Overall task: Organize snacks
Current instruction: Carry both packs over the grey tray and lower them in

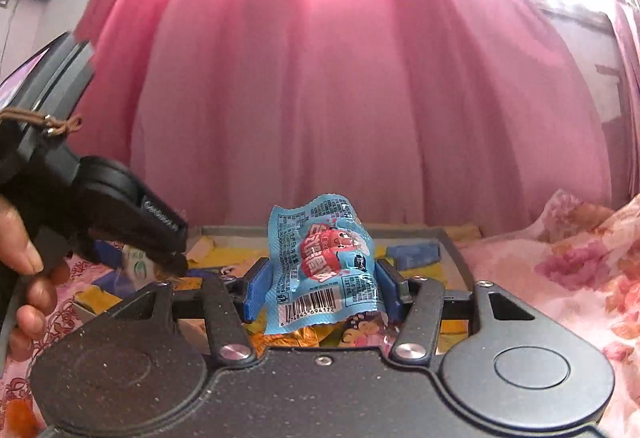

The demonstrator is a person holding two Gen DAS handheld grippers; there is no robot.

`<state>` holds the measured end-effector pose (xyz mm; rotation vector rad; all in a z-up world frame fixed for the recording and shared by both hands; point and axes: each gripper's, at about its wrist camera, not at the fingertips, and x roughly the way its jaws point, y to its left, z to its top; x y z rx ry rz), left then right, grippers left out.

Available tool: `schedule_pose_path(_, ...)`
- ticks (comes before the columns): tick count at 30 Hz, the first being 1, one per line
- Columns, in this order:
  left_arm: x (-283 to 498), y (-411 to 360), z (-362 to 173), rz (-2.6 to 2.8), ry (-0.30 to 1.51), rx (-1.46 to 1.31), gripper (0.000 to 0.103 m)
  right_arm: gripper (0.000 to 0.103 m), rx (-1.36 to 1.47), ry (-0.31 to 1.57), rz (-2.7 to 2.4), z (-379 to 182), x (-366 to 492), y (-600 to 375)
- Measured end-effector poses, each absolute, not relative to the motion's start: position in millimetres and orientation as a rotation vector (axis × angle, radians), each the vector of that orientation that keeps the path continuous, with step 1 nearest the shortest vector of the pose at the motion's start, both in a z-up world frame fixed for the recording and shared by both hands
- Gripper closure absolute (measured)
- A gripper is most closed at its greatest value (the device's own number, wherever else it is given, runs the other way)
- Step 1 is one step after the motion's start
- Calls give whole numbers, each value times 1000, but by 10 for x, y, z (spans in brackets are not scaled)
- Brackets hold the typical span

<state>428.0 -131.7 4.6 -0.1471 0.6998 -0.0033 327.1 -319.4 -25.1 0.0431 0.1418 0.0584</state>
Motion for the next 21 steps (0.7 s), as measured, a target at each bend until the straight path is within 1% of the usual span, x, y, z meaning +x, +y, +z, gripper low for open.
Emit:
schedule_pose_path(10, 4397, -1327, -170, -11, 764, -117, 51, 45, 84, 227, 52, -388, 3499, -3144)
schedule_pose_path(21, 4412, -1306, -266, -5, 765, -97, 51, 44, 125, 280, 62, -488, 3684, -3126)
